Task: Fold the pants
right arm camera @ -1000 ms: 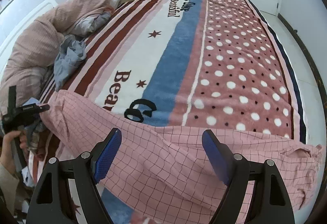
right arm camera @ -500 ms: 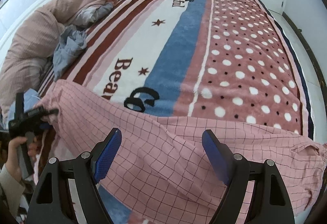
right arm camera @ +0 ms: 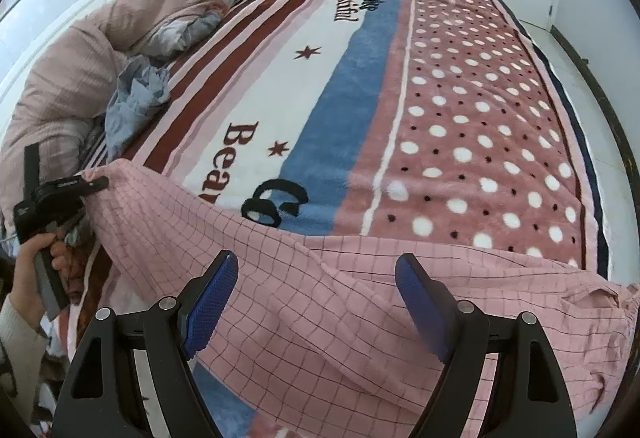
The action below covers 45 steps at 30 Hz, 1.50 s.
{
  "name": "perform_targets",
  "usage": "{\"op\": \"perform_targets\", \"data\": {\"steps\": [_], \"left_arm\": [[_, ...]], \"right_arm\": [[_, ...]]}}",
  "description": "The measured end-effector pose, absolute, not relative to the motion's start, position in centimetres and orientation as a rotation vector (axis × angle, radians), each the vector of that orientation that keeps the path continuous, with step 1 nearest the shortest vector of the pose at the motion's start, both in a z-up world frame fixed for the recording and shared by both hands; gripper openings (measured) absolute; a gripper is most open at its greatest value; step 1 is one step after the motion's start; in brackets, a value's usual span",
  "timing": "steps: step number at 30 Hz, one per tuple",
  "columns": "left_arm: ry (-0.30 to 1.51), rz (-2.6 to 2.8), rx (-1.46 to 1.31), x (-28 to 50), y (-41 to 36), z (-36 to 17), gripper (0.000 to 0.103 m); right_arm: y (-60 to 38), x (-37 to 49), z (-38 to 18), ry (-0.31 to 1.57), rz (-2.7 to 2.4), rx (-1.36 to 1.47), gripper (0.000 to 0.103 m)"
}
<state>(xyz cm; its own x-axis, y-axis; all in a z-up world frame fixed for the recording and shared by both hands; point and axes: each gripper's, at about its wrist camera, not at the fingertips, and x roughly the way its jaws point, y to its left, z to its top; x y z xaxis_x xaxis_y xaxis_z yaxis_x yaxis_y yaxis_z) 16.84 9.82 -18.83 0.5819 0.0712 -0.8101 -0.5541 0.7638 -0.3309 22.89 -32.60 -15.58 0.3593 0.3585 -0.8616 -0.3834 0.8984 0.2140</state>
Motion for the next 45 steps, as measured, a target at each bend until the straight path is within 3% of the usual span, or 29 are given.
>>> {"op": "perform_targets", "data": {"steps": [12,24,27,29,32,37,45], "left_arm": [[0.892,0.087,-0.47,20.3,-2.7,-14.1,0.007],[1.078,-0.098,-0.367,19.2,-12.9,-19.3,0.007],[1.136,-0.122,-0.354,18.7,-14.3,-21.0,0.017],[1.179,-0.154,-0.374,18.3,-14.8,-21.7,0.046],[1.163,-0.228,-0.374,17.2,-15.4,-20.8,0.06],[1.144,-0.256,-0.367,15.1,-13.4,-18.3,0.062],[1.152,-0.026,-0.254,13.9,-4.1,-16.3,0.062]], "right_arm": [[-40.1,21.4,-12.2,1.041,0.386,0.036,0.078],[-47.9,17.6,-12.9,1.026,0.28,0.145,0.078],[-48.6,16.9,-13.6,1.04,0.278,0.152,0.078],[-48.6,16.6,-14.0,1.055,0.282,0.153,0.078],[-48.0,16.3,-14.1,1.071,0.299,0.143,0.078],[-44.4,16.3,-14.2,1.093,0.353,0.123,0.078],[-33.7,17.2,-15.0,1.116,0.48,0.072,0.078]]}}
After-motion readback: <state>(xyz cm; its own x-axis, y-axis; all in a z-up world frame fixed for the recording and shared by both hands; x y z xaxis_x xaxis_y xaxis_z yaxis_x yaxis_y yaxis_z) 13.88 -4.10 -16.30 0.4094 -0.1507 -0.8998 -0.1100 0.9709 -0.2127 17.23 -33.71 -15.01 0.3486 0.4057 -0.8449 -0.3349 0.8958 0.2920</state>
